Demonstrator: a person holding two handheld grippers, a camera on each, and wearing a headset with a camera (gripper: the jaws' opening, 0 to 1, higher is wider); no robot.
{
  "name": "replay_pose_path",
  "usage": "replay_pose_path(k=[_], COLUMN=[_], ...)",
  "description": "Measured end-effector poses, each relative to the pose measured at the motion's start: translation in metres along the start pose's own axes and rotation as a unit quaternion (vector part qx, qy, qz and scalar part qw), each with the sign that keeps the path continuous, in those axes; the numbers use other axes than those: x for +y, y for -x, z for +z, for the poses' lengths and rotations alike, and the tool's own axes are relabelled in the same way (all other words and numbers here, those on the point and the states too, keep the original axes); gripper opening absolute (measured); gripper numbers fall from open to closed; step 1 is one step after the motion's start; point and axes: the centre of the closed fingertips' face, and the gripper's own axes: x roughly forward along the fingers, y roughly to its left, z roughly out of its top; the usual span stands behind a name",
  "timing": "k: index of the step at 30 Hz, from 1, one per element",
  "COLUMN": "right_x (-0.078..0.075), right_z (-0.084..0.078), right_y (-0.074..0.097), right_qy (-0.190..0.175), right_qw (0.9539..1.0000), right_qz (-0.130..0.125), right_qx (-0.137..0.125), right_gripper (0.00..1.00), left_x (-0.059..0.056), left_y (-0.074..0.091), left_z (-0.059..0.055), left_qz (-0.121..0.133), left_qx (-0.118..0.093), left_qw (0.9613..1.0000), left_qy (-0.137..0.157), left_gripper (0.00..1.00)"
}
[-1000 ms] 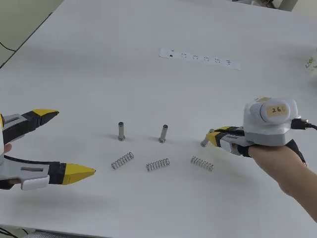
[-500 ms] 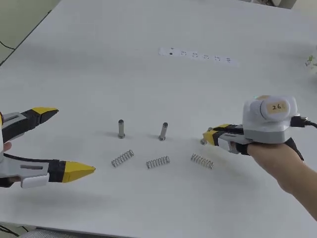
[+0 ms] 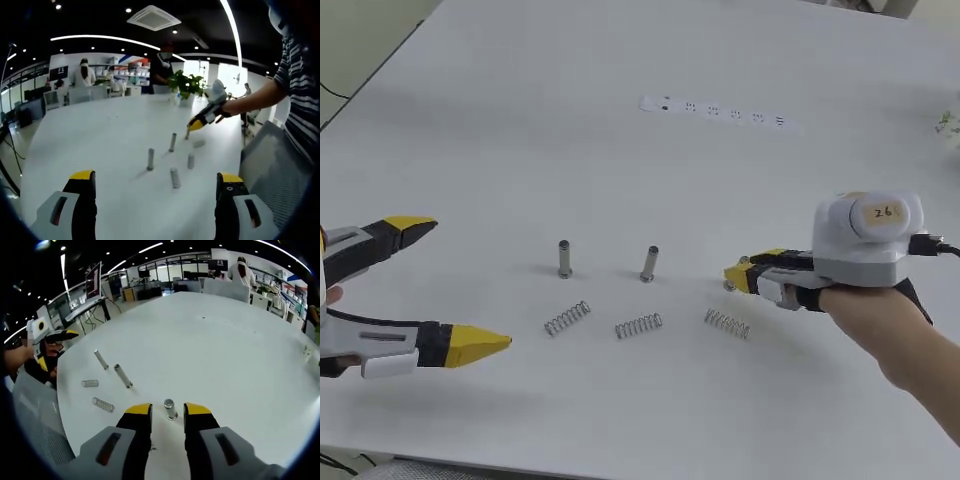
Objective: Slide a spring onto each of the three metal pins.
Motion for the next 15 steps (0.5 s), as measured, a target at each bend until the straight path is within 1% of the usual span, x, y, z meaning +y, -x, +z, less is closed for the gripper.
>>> replay_pose_path(k=[7,13,15], right_x=[0.0009,0.0003,-0.0019], right_z=[-0.0004,0.0004,0.0006], right_y=[0.0012,0.0026,0.0032], right_qy=[-0.004,-0.012,-0.014], right_qw=[1.0000,0.9999,0.9998], right_qz=[-0.001,-0.002,-0.002], right_qx=[-0.003,-0.008,-0.010], right_gripper=[0.27,0.33,0.34], left_x=[-0.0004,0.0005,0.0008], left_y=[-0.0005,0.0003,0.0006], left_z=[0.0005,0.0009,0.0002], left_qz=[-0.001,0.001,0.002], left_qx=[0.000,-0.001,0.000], left_qw=[1.0000,1.0000,1.0000], left_qy=[0.000,0.001,0.002], left_gripper=[0.97,0.97,0.98])
